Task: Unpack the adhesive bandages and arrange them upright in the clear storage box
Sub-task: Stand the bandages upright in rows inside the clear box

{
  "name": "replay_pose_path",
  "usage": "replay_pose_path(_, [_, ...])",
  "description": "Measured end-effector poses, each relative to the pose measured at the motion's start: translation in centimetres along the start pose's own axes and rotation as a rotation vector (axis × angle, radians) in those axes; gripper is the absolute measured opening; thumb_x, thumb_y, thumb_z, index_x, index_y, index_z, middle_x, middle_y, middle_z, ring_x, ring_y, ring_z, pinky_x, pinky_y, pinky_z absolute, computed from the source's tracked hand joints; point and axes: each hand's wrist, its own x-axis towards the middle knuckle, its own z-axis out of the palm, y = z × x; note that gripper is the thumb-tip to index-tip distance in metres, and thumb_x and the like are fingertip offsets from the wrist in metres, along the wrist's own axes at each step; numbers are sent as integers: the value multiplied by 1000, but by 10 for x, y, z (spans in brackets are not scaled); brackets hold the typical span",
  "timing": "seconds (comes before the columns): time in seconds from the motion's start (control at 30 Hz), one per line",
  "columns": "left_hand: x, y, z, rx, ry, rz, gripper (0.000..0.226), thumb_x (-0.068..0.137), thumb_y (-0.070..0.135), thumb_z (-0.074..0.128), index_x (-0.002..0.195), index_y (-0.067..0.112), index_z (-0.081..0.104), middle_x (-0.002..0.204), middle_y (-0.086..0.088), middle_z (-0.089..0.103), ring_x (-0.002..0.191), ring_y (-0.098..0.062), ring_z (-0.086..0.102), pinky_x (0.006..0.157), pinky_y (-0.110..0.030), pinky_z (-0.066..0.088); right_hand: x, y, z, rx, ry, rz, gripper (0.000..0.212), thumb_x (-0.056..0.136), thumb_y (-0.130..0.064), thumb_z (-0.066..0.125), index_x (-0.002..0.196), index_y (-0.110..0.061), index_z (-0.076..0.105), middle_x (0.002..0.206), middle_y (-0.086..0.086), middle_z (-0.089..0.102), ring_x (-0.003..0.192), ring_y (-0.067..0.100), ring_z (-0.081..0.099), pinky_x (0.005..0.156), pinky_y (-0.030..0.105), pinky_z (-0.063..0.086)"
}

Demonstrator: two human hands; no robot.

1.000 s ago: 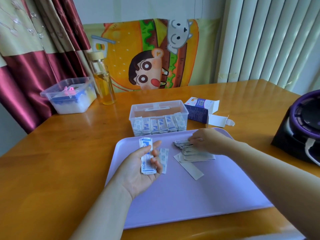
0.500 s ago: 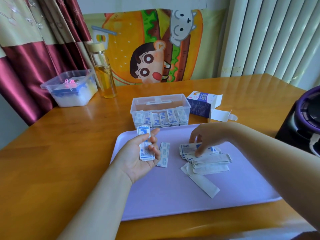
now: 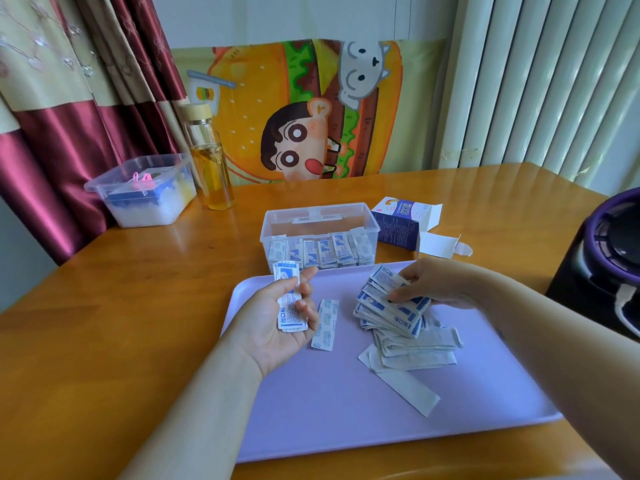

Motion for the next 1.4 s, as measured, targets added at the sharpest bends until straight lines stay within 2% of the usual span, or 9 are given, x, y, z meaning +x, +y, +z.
replay_pose_path(0.1, [1, -3, 2, -10, -1, -18, 28, 96, 14, 42, 116, 5, 60, 66, 1, 52, 50, -4, 38, 42, -15, 41, -1, 2, 3, -74, 4, 9, 15, 81, -23, 72, 86, -9, 66, 90, 11, 72, 82, 23, 68, 72, 30, 54])
replay_pose_path(0.43, [1, -2, -4, 35, 36, 22, 28, 95, 14, 44, 117, 7, 60, 64, 2, 52, 49, -4, 34, 42, -14, 36, -4, 1, -5, 94, 223, -12, 14, 78, -30, 74, 76, -17, 68, 90, 9, 71, 94, 28, 63, 85, 41, 48])
replay_pose_path(0.53, [2, -6, -1, 178, 76, 86, 25, 94, 14, 52, 117, 10, 61, 68, 3, 46, 42, -3, 32, 38, -12, 29, -16, -10, 4, 273, 136, -62, 13, 81, -19, 70, 82, -5, 69, 98, 17, 71, 94, 28, 64, 97, 46, 46])
replay_pose_path(0.67, [2, -17, 10, 499, 65, 212, 18, 87, 24, 63, 104, 17, 61, 73, 4, 35, 48, -5, 26, 42, -14, 21, -34, -37, 41, 607, -98, -184, 13, 85, -8, 60, 89, 3, 66, 85, 14, 69, 76, 21, 65, 75, 30, 53])
replay_pose_path(0.77, [-1, -22, 15, 550, 46, 260, 15, 89, 27, 61, 99, 17, 65, 69, 2, 53, 51, -8, 44, 44, -15, 32, -39, -44, 70, 688, -194, -233, 26, 80, -13, 61, 100, 4, 66, 93, 15, 70, 86, 23, 66, 84, 31, 49])
replay_pose_path(0.87, [-4, -24, 15, 412, -13, 225, 18, 95, 24, 51, 103, 15, 63, 89, -10, 73, 74, -21, 71, 62, -29, 57, -38, -44, 87, 776, -147, -225, 27, 81, -9, 64, 103, 6, 65, 97, 17, 70, 88, 24, 67, 84, 30, 54])
replay_pose_path(1.07, [-3, -23, 7, 209, -25, 197, 26, 101, 24, 38, 112, 20, 62, 113, -12, 69, 104, -29, 65, 80, -39, 54, -32, -41, 94, 751, -12, -181, 31, 84, -14, 66, 108, 4, 65, 104, 18, 70, 90, 23, 66, 91, 35, 51])
replay_pose_path(1.17, [-1, -22, 2, 283, 50, 230, 24, 101, 25, 40, 107, 22, 63, 103, -7, 70, 86, -23, 69, 65, -32, 55, -32, -41, 92, 714, -47, -175, 24, 86, -17, 64, 104, -3, 69, 101, 13, 72, 94, 23, 67, 92, 35, 51])
replay_pose_path(1.4, [9, 1, -16, 112, 238, 283, 19, 100, 27, 42, 104, 15, 55, 68, 2, 41, 39, -4, 32, 37, -12, 25, -25, -49, 95, 49, 284, -222, 13, 85, -23, 67, 79, -17, 57, 69, -3, 63, 40, -1, 51, 40, 12, 38])
